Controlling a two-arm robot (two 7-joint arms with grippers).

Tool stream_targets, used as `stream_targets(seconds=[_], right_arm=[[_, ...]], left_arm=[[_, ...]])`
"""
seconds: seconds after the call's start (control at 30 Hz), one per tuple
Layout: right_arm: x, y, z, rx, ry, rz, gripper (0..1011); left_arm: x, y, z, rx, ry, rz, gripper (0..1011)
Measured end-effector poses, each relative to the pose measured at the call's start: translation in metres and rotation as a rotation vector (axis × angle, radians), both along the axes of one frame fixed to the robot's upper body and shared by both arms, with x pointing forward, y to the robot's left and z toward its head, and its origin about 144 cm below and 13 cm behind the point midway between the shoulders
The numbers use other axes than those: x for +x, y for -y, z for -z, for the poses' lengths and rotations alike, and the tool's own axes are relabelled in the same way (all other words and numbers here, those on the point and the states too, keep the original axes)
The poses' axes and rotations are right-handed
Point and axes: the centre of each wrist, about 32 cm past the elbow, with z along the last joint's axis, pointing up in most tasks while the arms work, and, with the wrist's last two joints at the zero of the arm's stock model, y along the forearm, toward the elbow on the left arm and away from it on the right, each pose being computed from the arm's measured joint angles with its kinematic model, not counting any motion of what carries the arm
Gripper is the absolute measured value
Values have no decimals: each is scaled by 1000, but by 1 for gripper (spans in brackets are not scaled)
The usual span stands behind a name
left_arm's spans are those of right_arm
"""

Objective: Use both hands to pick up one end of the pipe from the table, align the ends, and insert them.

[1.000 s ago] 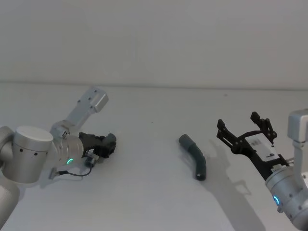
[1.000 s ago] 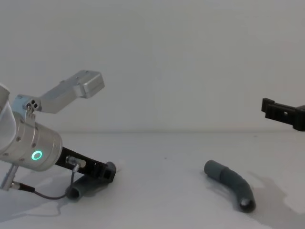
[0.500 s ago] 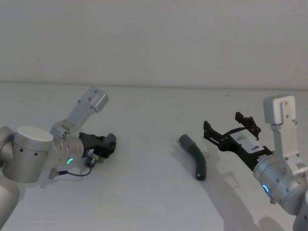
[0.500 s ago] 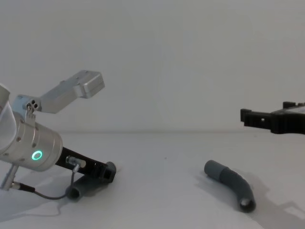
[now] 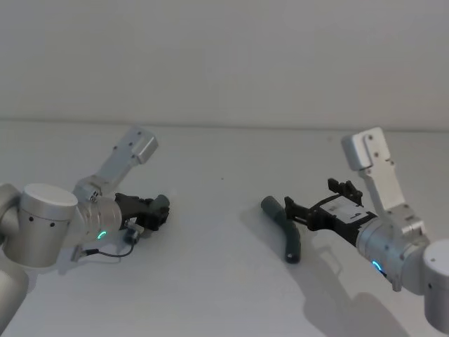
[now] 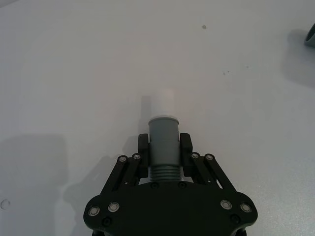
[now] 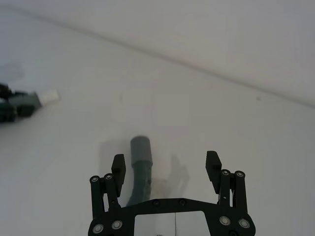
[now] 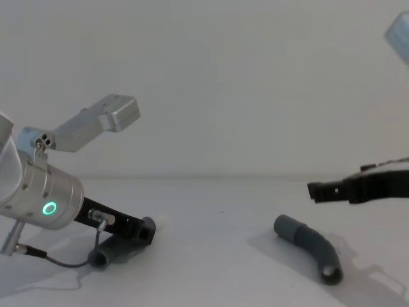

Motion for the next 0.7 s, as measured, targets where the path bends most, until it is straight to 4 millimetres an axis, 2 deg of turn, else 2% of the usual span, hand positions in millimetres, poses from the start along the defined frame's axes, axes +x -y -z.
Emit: stream_targets(seconds=[0.23,0.7], right_arm=[[8,-4,-7,-87,-80,-21,1001],[17,-11,-9,-149,-159,-49,1001]], left_arm=[[0,0,0,0,0,0,355],[0,0,0,0,0,0,355]])
